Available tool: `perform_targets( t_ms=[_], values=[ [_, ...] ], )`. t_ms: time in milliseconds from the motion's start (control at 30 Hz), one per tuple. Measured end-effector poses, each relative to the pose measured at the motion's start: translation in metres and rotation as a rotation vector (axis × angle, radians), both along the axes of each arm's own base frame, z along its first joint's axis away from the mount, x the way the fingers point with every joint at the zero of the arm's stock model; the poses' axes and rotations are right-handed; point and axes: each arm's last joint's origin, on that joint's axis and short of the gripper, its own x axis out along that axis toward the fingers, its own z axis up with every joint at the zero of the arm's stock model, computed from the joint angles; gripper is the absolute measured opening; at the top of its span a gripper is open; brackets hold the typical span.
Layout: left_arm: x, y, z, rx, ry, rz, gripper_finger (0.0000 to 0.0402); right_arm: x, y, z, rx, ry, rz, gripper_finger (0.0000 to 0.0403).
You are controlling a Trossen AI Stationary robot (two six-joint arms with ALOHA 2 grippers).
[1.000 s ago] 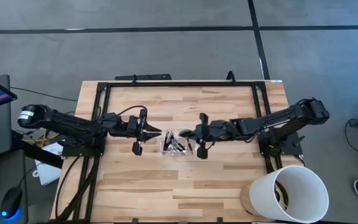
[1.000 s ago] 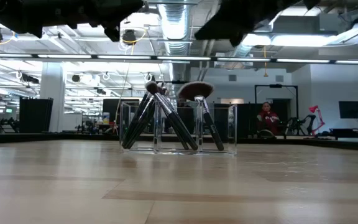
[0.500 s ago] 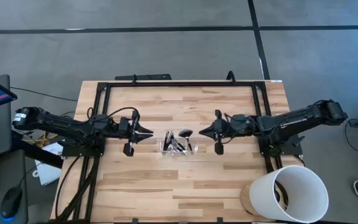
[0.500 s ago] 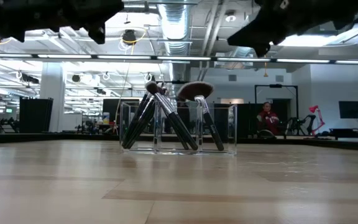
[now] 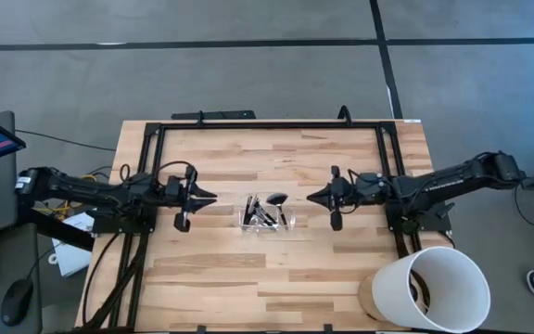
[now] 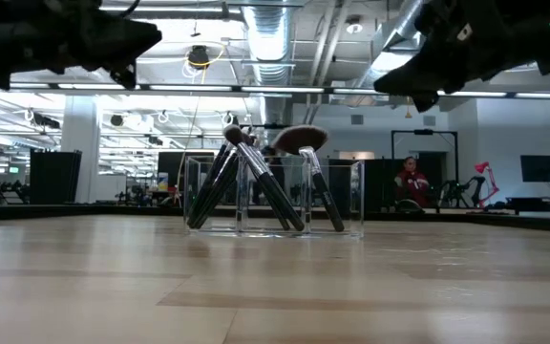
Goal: Put items in baskets/containers
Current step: Return to Home Position
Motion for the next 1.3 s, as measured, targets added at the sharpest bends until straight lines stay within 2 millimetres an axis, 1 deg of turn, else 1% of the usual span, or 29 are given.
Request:
perform_targets(
  t_ms=[167,367,533,933,1133,1300],
  values=[
    [-0.013,0.001,-0.007,-0.024,-0.038,0.000,0.0049,-0.011,-0.001,-0.004,0.015,-0.034,-0.004,0.0001],
    [-0.022,0.000,-0.013,-0.030,-0.071,-0.044,0.0049,-0.028,-0.001,-0.016,-0.012,-0.104,0.010,0.0001],
    [-0.023,0.000,-0.015,-0.030,-0.054,-0.044,0.0049,-0.040,0.000,-0.024,-0.006,-0.179,0.021,0.0001],
    [-0.022,0.000,-0.017,-0.041,-0.033,-0.046,0.0049,-0.056,-0.002,-0.036,-0.003,-0.196,-0.013,0.0001],
    [-0.023,0.001,-0.016,-0.052,-0.034,-0.047,0.0049,-0.063,-0.001,-0.037,-0.003,-0.233,-0.019,0.0001],
    [-0.024,0.000,-0.014,-0.055,-0.052,-0.053,0.0049,-0.071,0.000,-0.045,-0.004,-0.246,-0.035,0.0001]
  ],
)
